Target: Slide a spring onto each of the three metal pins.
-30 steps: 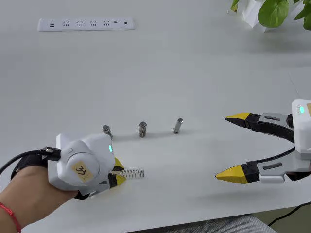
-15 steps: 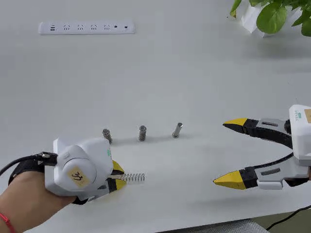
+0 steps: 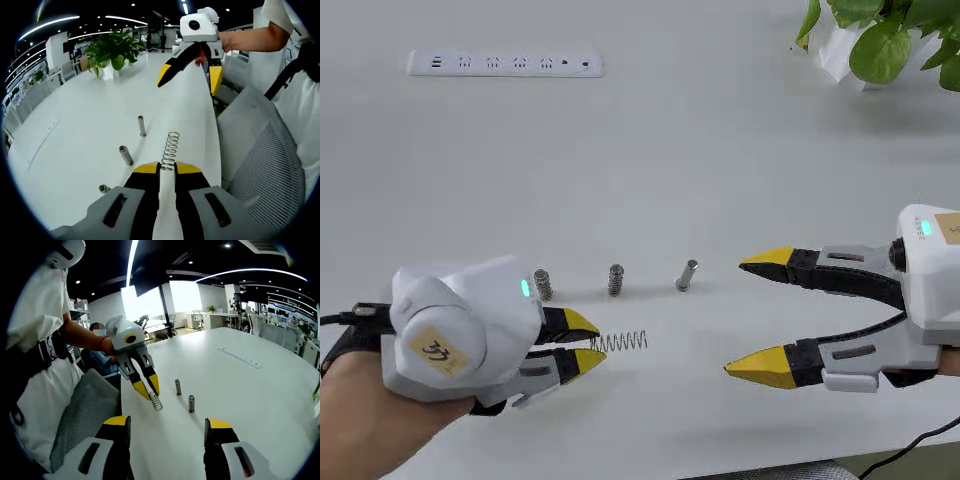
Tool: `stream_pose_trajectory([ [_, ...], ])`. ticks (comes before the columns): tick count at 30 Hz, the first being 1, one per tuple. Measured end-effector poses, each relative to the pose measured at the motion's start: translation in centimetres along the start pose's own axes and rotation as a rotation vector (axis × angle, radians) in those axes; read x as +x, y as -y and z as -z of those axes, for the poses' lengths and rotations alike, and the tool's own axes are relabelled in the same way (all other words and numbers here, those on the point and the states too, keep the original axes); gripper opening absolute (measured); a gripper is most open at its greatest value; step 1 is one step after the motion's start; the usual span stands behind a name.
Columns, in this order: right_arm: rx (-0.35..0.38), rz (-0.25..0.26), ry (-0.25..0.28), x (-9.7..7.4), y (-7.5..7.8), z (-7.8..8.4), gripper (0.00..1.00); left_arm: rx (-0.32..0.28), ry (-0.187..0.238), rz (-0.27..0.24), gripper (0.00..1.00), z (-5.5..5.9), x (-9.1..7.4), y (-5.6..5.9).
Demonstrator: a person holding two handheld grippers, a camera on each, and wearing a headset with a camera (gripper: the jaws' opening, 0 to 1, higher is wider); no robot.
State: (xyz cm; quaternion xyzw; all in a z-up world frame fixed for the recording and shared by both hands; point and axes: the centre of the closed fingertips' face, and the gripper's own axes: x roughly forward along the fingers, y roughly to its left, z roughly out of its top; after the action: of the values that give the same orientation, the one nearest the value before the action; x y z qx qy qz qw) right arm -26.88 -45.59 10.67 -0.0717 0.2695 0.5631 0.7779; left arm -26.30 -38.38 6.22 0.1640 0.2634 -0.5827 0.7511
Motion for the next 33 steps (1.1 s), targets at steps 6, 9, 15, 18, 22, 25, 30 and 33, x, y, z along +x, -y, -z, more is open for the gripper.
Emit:
stream_pose_trajectory([
  [6,0.010,-0.022,0.058,0.5,-0.4,-2.9,0.42,-0.023,0.110,-0.021,0.07,-3.4,-1.2,-0.3],
  [9,0.021,-0.025,0.079,0.6,-0.2,-3.7,0.37,-0.038,0.161,-0.025,0.07,-4.7,-1.7,-0.4],
  [15,0.064,-0.059,0.138,0.7,-0.6,-5.8,0.28,-0.064,0.239,-0.028,0.07,-6.7,-2.6,-0.4],
  [18,0.069,-0.071,0.144,0.9,-0.5,-5.9,0.24,-0.068,0.263,-0.029,0.07,-7.2,-2.9,-0.5],
  [22,0.082,-0.084,0.161,0.8,-0.5,-6.4,0.19,-0.083,0.291,-0.026,0.07,-7.8,-3.1,-0.5],
  [25,0.092,-0.094,0.172,0.7,-0.6,-6.7,0.15,-0.095,0.310,-0.025,0.07,-8.1,-3.3,-0.5],
  [30,0.109,-0.109,0.189,0.7,-0.9,-7.2,0.10,-0.096,0.319,-0.019,0.07,-8.4,-3.3,-0.3],
  [33,0.110,-0.111,0.194,0.7,-1.0,-7.3,0.08,-0.090,0.320,-0.015,0.07,-8.5,-3.3,-0.2],
])
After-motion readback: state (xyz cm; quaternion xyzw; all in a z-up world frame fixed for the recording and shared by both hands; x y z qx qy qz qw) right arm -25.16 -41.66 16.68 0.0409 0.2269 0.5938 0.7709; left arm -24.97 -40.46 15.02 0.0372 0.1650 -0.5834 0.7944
